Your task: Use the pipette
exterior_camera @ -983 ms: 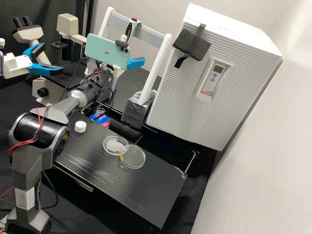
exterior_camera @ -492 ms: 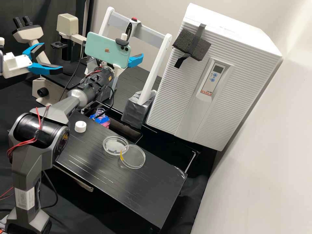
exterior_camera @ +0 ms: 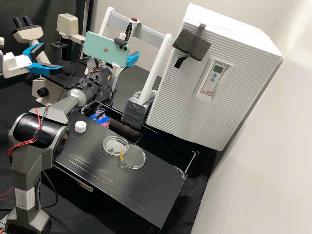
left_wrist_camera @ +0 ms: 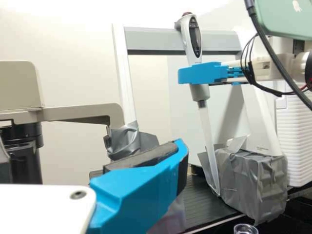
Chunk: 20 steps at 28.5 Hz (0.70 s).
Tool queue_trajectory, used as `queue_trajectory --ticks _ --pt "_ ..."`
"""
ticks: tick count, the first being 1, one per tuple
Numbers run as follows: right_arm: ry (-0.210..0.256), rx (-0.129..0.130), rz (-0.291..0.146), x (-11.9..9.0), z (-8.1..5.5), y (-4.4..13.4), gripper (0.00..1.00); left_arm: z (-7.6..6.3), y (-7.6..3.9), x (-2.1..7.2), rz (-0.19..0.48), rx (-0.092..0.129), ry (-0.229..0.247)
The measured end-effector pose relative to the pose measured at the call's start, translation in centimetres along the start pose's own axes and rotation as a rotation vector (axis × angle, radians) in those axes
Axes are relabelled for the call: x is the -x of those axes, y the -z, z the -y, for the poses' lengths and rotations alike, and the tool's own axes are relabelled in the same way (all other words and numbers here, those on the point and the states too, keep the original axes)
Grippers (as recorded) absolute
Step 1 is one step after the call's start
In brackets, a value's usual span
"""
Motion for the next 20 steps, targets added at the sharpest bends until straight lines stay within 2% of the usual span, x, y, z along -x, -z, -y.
queue_trajectory --ticks 4,20 --pt "0.012 -0.001 -0.001 0.10 0.44 0.08 0.00 -0.01 0.07 0.01 -0.002 -0.001 0.000" --pt "0.013 0.005 -0.005 0.14 0.42 0.15 0.00 0.22 0.29 0.23 -0.011 -0.001 0.009"
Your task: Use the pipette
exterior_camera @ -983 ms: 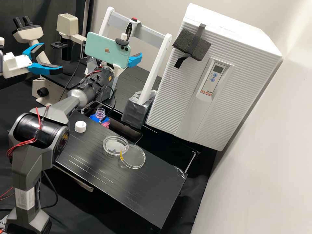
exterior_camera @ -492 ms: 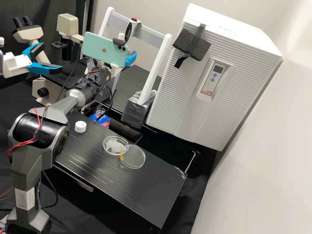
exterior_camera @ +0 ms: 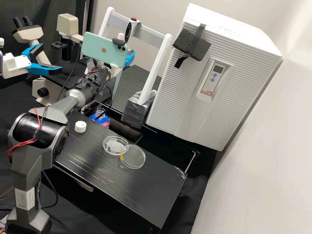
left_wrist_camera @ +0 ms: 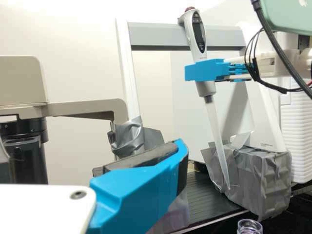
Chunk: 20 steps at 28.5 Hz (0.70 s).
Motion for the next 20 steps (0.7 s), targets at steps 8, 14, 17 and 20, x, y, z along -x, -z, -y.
queue_trajectory --ticks 8,14,17,20 --pt "-0.003 0.000 -0.003 0.1 -0.1 0.1 0.00 0.0 0.0 0.00 0.000 0.000 0.000" --pt "0.005 -0.024 -0.006 0.9 -0.7 0.6 0.00 0.0 0.2 0.02 -0.007 0.007 -0.001" --pt "0.005 -0.033 -0.006 1.0 -0.9 0.7 0.00 -0.1 0.3 0.03 -0.011 0.020 -0.002" --pt "0.001 -0.036 -0.011 1.0 -1.1 0.9 0.00 -0.1 0.4 0.03 -0.012 0.020 -0.002"
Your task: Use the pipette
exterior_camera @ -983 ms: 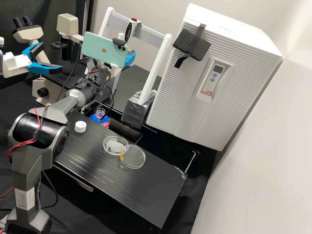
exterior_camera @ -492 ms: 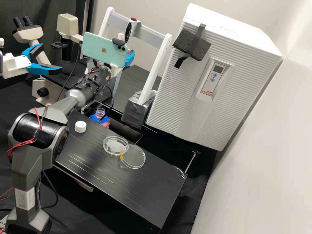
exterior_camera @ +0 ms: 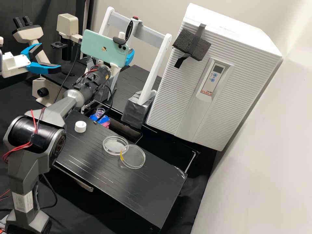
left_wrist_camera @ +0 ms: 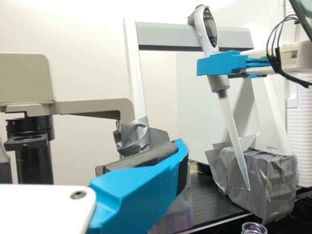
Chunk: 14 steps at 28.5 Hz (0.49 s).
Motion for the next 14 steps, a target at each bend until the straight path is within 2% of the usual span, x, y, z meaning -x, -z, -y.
queue_trajectory --ticks 2,5,9,12,14 --pt "-0.004 -0.006 -0.002 -0.1 -0.2 0.2 0.00 0.0 0.0 0.00 0.000 0.000 0.000" --pt "-0.034 -0.019 -0.020 -0.3 -1.1 1.0 0.00 0.0 0.0 0.00 -0.001 0.000 0.000" --pt "-0.071 -0.014 -0.047 -0.6 -2.0 1.8 0.00 0.0 0.1 0.01 -0.002 -0.001 0.000" --pt "-0.084 -0.004 -0.050 -0.6 -2.3 1.7 0.00 0.0 0.2 0.02 -0.006 -0.002 -0.001" --pt "-0.092 -0.004 -0.048 -0.2 -2.2 1.4 0.00 -0.1 0.2 0.02 -0.008 0.010 -0.002"
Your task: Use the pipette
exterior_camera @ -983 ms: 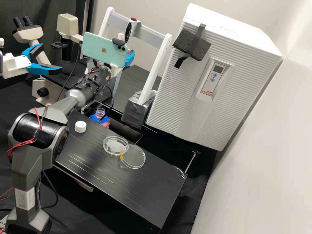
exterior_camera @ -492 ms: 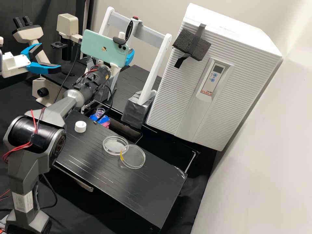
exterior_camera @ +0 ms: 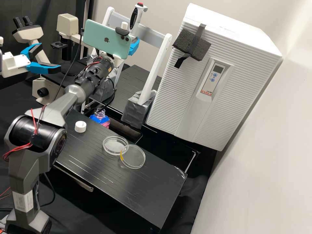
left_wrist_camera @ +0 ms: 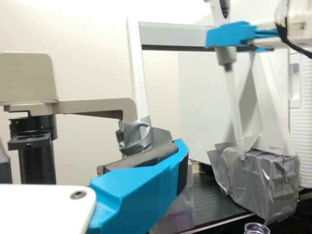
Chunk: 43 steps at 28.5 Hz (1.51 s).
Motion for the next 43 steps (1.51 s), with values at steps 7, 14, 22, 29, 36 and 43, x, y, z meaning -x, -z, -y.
queue_trajectory --ticks 7,14,22,29,36,43 --pt "-0.017 -0.019 0.001 2.8 0.7 -1.1 0.00 0.0 0.1 -0.01 -0.002 0.035 0.001" --pt "-0.074 -0.067 -0.020 5.7 1.4 -1.5 0.00 2.5 -1.5 -0.17 0.049 0.052 0.084" --pt "-0.183 -0.164 -0.050 8.3 2.7 -1.5 0.00 6.1 -2.7 0.97 0.086 0.029 0.211" --pt "-0.197 -0.143 -0.064 9.0 5.0 -1.7 0.00 7.8 -2.1 1.83 0.047 0.044 0.275" --pt "-0.184 -0.051 -0.040 9.0 6.8 -2.8 0.00 8.6 -2.5 1.95 0.055 0.056 0.300" --pt "-0.222 -0.029 -0.032 8.8 6.4 -3.5 0.00 9.2 -3.2 2.01 0.078 0.059 0.319"
